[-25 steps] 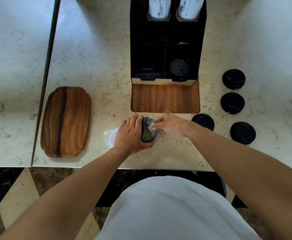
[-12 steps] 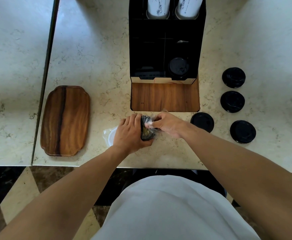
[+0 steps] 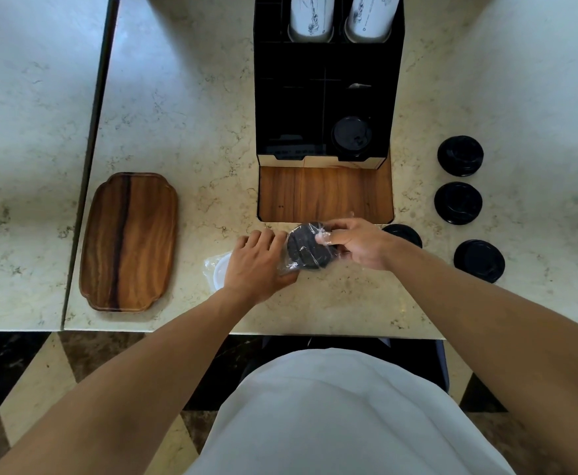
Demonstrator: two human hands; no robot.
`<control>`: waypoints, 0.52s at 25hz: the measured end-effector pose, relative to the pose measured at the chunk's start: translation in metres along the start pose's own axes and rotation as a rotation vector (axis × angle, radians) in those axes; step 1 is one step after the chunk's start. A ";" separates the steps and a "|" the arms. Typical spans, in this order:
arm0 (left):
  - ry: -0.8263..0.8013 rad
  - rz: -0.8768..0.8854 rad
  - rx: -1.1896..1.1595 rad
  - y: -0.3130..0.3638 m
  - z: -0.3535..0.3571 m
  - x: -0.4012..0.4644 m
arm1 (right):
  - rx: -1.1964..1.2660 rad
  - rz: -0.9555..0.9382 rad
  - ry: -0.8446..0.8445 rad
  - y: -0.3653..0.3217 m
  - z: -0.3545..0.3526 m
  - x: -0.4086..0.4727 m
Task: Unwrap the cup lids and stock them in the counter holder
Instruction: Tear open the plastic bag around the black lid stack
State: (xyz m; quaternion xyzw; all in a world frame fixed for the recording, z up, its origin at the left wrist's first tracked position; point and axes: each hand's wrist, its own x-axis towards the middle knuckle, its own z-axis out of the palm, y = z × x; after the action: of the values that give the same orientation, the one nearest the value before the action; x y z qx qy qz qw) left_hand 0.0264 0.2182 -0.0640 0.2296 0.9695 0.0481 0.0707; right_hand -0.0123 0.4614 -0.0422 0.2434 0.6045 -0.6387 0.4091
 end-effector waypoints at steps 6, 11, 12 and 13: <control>-0.051 -0.099 0.034 -0.002 -0.004 0.011 | 0.111 -0.120 0.125 -0.012 -0.032 -0.010; -0.059 -0.283 -0.012 -0.001 -0.008 0.025 | 0.397 -0.241 0.313 -0.027 -0.043 -0.009; -0.057 -0.297 -0.023 -0.001 -0.009 0.027 | 0.431 -0.261 0.316 -0.029 -0.043 -0.008; -0.053 -0.307 -0.034 -0.001 -0.009 0.028 | 0.468 -0.280 0.311 -0.031 -0.042 -0.008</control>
State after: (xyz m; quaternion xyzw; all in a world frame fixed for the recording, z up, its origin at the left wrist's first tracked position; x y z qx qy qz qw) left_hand -0.0004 0.2294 -0.0581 0.0788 0.9900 0.0472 0.1066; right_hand -0.0410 0.5023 -0.0240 0.3400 0.5239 -0.7659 0.1527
